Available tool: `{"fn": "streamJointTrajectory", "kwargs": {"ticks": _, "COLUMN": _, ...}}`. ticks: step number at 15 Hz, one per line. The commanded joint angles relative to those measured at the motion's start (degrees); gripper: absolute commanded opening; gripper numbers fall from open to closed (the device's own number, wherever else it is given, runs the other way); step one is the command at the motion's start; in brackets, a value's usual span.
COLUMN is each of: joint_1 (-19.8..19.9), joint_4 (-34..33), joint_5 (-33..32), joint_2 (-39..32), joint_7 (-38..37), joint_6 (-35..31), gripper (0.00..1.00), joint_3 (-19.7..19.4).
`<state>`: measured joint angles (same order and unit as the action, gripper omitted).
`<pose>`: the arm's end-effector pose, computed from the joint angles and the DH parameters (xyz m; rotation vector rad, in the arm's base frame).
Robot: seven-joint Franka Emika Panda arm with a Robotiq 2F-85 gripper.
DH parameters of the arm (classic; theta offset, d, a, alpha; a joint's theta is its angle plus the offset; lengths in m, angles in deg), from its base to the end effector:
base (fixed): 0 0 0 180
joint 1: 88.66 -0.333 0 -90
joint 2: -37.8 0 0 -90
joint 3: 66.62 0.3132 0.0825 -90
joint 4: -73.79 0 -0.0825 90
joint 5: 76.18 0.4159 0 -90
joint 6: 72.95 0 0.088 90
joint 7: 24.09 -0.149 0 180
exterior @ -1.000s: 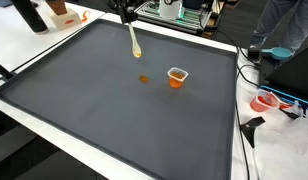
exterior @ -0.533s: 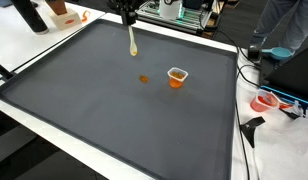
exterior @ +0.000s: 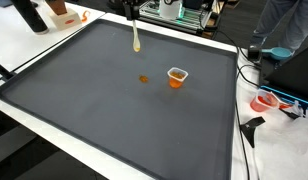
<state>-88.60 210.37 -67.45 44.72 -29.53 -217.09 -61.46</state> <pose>0.5373 0.0500 0.3295 -2.9982 0.1763 -0.3665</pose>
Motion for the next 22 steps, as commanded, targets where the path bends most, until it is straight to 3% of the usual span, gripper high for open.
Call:
{"fn": "streamJointTrajectory", "kwargs": {"ticks": 1, "joint_1": -1.01, "joint_4": -0.08, "joint_5": -0.25, "joint_2": 0.1, "joint_7": -0.18, "joint_6": 0.23, "gripper": 0.13, "joint_3": -1.01}}
{"fn": "streamJointTrajectory", "kwargs": {"ticks": 5, "joint_1": -1.01, "joint_4": -0.08, "joint_5": -0.25, "joint_2": 0.12, "joint_7": -0.18, "joint_6": 0.31, "gripper": 0.13, "joint_3": -1.02}}
{"fn": "streamJointTrajectory", "kwargs": {"ticks": 6, "joint_1": -1.38, "joint_4": -0.45, "joint_5": -1.9, "joint_2": 0.45, "joint_7": -1.18, "joint_6": 0.47, "gripper": 0.03, "joint_3": -0.18}}
{"fn": "streamJointTrajectory", "kwargs": {"ticks": 7, "joint_1": -1.68, "joint_4": -0.97, "joint_5": -3.53, "joint_2": 0.67, "joint_7": -2.3, "joint_6": 1.25, "gripper": 0.03, "joint_3": 0.5}}
{"fn": "streamJointTrajectory", "kwargs": {"ticks": 11, "joint_1": -2.99, "joint_4": -5.83, "joint_5": -22.14, "joint_2": 0.05, "joint_7": -16.06, "joint_6": 7.21, "gripper": 0.03, "joint_3": 6.29}}
{"fn": "streamJointTrajectory", "kwargs": {"ticks": 16, "joint_1": -7.78, "joint_4": -15.6, "joint_5": -40.81, "joint_2": -6.6, "joint_7": -30.46, "joint_6": 22.21, "gripper": 0.03, "joint_3": 12.58}}
{"fn": "streamJointTrajectory", "kwargs": {"ticks": 22, "joint_1": -16.05, "joint_4": -24.81, "joint_5": -55.3, "joint_2": -18.3, "joint_7": -40.68, "joint_6": 34.34, "gripper": 0.03, "joint_3": 12.3}}
